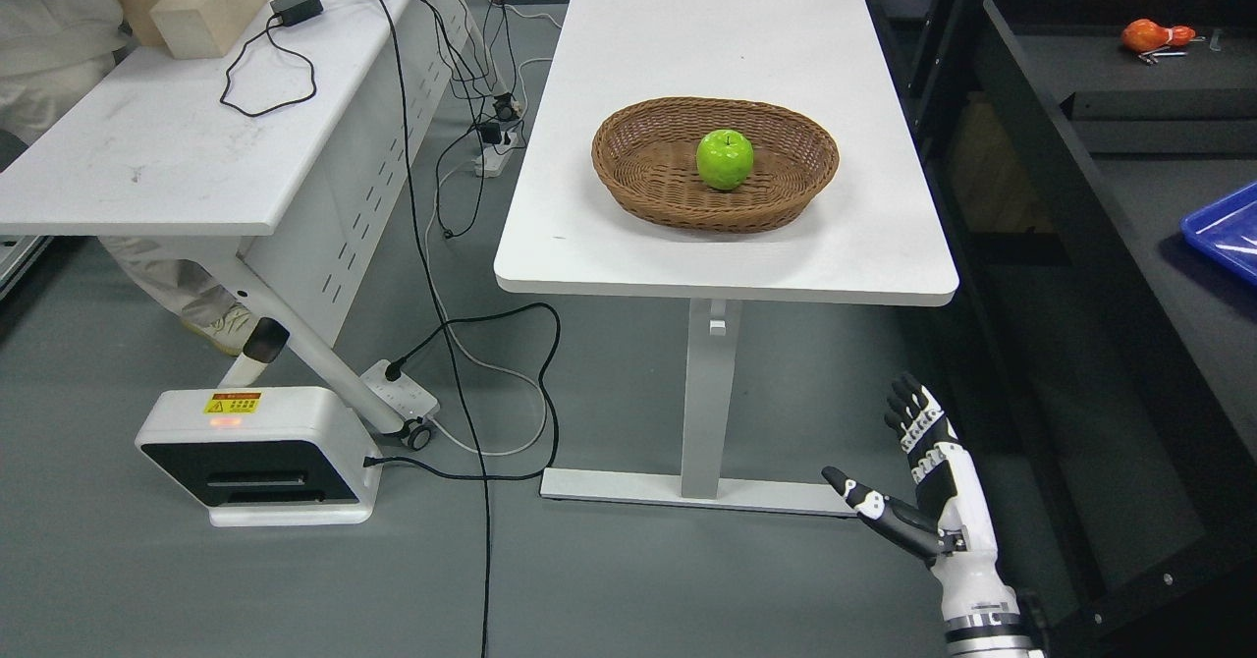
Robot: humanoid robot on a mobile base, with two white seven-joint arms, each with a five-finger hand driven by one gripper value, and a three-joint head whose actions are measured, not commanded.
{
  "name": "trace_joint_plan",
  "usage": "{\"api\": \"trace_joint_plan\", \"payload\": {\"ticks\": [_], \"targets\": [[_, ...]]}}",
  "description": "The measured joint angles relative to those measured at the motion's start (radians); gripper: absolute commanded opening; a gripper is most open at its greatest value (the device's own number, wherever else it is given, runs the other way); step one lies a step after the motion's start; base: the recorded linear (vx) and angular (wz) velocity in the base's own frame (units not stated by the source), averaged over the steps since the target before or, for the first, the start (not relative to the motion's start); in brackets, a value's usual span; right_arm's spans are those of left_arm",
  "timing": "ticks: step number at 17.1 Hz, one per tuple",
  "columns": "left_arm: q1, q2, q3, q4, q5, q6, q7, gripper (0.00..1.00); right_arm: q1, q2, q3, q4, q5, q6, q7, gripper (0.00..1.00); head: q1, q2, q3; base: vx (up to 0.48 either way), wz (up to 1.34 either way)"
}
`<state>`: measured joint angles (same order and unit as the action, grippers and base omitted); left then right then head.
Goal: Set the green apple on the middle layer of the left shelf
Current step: 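Drive toward the table while raising the right hand near the basket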
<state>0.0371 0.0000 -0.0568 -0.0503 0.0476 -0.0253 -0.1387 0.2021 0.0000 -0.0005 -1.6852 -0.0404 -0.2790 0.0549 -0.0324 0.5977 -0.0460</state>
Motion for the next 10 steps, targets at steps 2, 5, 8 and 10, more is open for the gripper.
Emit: {"api": "trace_joint_plan", "payload": {"ticks": [2, 5, 8, 10], "targets": [[0.000, 0.000, 0.000, 0.000, 0.000, 0.000, 0.000, 1.00, -0.006, 0.000, 0.000, -0.001, 0.000, 0.003, -0.004, 1.00, 0.0000, 0.000, 0.000, 0.024, -0.01], [0.000, 0.000, 0.000, 0.000, 0.000, 0.000, 0.000, 1.00, -0.014, 0.000, 0.000, -0.001, -0.001, 0.010, 0.004, 0.99, 0.0000, 0.000, 0.000, 0.004, -0.05], [0.000, 0.000, 0.000, 0.000, 0.000, 0.000, 0.000, 1.00, -0.037, -0.006, -0.013, -0.001, 0.049, -0.007, 0.016, 0.89, 0.0000, 0.000, 0.000, -0.003, 0.04], [0.000, 0.000, 0.000, 0.000, 0.000, 0.000, 0.000, 1.00, -0.055, -0.029, -0.023, -0.002, 0.191, -0.016, 0.012, 0.88, 0.0000, 0.000, 0.000, 0.024, -0.01]]}}
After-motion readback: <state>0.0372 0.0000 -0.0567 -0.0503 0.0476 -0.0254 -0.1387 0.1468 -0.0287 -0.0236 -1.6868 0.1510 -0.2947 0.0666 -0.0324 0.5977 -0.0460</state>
